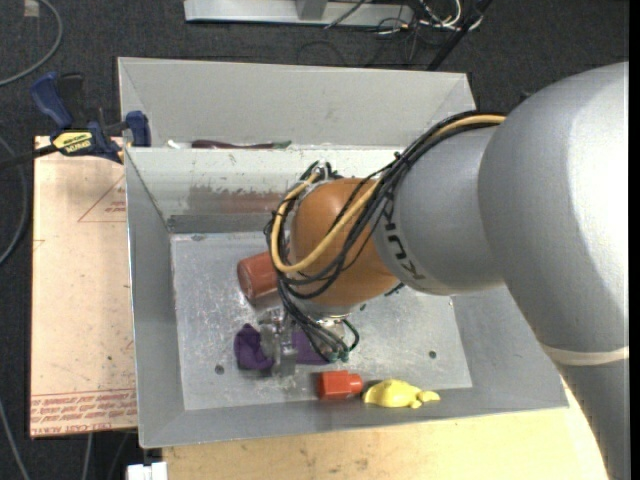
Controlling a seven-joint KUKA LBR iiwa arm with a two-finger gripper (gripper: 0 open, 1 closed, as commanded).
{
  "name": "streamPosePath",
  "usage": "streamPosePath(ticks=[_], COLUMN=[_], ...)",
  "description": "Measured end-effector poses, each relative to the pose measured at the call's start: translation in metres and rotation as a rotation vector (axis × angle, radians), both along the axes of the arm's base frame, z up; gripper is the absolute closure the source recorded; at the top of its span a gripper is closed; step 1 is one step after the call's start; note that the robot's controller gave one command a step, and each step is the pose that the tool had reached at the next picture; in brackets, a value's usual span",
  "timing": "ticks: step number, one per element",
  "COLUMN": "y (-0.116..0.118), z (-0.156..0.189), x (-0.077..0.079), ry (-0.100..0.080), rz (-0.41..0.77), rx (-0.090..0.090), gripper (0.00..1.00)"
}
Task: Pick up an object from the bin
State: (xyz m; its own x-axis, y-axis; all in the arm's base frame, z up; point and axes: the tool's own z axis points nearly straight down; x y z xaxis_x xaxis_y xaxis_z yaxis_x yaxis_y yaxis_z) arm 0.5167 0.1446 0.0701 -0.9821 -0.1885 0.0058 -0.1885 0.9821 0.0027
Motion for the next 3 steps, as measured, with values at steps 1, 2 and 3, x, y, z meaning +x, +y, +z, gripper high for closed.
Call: streamPosePath(ticks=[1,2,3], y=[0.0,-0.003,0.006], z=[0.0,0.045,0.106], x=[0.0,0.003,-0.001], ry=[0.0,0.007,0.003], rz=[0.0,0.027,0.023], rx=[0.0,-0.001,0.0], gripper=[1.0,1.0,1.0])
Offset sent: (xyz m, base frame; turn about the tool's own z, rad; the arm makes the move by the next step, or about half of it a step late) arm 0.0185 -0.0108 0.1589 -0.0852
